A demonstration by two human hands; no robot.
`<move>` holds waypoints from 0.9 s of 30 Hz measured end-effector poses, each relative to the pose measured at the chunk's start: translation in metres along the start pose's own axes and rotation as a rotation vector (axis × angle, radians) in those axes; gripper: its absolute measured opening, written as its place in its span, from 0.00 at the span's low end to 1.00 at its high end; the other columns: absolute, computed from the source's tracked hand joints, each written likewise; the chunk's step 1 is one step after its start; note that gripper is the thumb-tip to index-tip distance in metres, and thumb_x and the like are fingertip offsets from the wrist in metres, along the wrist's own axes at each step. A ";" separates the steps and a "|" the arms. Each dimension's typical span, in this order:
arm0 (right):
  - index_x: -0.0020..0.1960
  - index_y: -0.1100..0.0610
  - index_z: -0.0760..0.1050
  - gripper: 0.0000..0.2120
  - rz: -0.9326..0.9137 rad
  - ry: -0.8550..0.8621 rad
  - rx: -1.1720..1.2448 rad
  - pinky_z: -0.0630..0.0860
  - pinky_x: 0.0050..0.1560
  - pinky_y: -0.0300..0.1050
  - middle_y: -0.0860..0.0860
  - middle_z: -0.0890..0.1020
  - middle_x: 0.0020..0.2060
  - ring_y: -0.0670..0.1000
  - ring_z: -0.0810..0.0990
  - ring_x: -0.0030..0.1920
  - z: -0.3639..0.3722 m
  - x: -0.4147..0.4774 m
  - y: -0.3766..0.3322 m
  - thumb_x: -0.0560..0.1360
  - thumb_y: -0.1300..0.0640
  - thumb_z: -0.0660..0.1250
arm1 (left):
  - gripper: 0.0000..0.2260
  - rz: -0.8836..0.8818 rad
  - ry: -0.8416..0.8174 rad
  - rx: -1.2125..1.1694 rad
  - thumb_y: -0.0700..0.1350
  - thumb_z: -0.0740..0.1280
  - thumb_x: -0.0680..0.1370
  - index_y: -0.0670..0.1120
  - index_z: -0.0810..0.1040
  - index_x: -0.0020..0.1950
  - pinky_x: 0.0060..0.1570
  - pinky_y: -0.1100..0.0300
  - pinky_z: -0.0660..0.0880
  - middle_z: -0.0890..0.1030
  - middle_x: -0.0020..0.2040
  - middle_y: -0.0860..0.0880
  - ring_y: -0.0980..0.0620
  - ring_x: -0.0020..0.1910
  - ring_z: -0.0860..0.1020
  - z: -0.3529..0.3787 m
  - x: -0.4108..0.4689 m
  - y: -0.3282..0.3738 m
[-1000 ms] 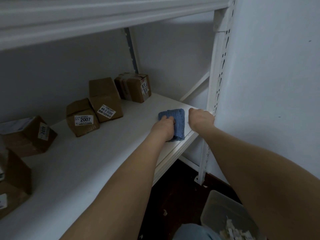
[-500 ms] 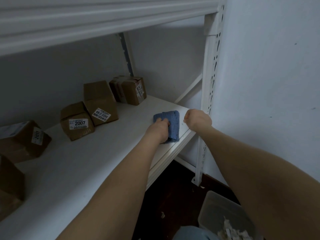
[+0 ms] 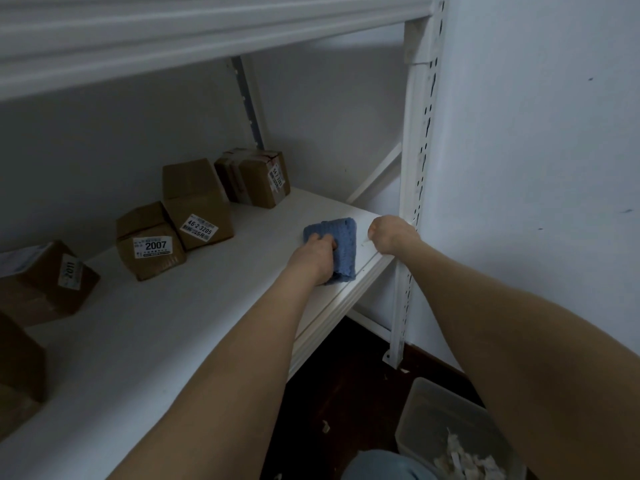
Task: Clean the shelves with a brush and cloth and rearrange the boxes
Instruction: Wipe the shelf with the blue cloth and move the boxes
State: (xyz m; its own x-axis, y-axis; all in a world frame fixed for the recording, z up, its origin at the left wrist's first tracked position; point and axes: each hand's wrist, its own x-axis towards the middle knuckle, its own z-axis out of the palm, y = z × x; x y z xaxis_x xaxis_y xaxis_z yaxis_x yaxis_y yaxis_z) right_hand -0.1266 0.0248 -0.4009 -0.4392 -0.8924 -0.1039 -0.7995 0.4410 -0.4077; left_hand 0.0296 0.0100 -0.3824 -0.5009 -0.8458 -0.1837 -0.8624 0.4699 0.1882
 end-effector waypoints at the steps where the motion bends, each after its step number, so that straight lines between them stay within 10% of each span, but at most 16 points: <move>1: 0.60 0.61 0.76 0.14 0.008 0.004 0.039 0.73 0.59 0.48 0.58 0.78 0.60 0.58 0.76 0.60 -0.001 0.000 0.001 0.79 0.63 0.57 | 0.22 0.001 -0.001 0.002 0.40 0.64 0.78 0.45 0.63 0.71 0.65 0.50 0.66 0.62 0.71 0.42 0.39 0.66 0.69 0.000 0.000 0.000; 20: 0.55 0.63 0.77 0.12 0.103 0.025 0.253 0.71 0.52 0.45 0.58 0.79 0.55 0.58 0.77 0.57 0.001 -0.004 0.001 0.79 0.60 0.58 | 0.23 0.000 0.008 -0.008 0.40 0.63 0.79 0.45 0.62 0.72 0.66 0.50 0.65 0.61 0.71 0.42 0.39 0.66 0.69 0.001 0.000 0.000; 27: 0.54 0.63 0.76 0.10 0.180 0.043 0.686 0.74 0.55 0.48 0.58 0.74 0.45 0.54 0.76 0.51 -0.001 -0.011 0.005 0.78 0.62 0.59 | 0.23 -0.010 0.041 -0.028 0.40 0.64 0.78 0.44 0.62 0.72 0.66 0.50 0.65 0.63 0.71 0.41 0.40 0.67 0.69 0.007 0.000 -0.001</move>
State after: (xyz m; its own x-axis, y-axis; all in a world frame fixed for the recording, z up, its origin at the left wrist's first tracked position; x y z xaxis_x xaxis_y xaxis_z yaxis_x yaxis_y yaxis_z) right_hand -0.1259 0.0374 -0.4007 -0.5670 -0.8008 -0.1931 -0.2812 0.4085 -0.8684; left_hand 0.0296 0.0114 -0.3896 -0.4880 -0.8605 -0.1460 -0.8649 0.4544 0.2132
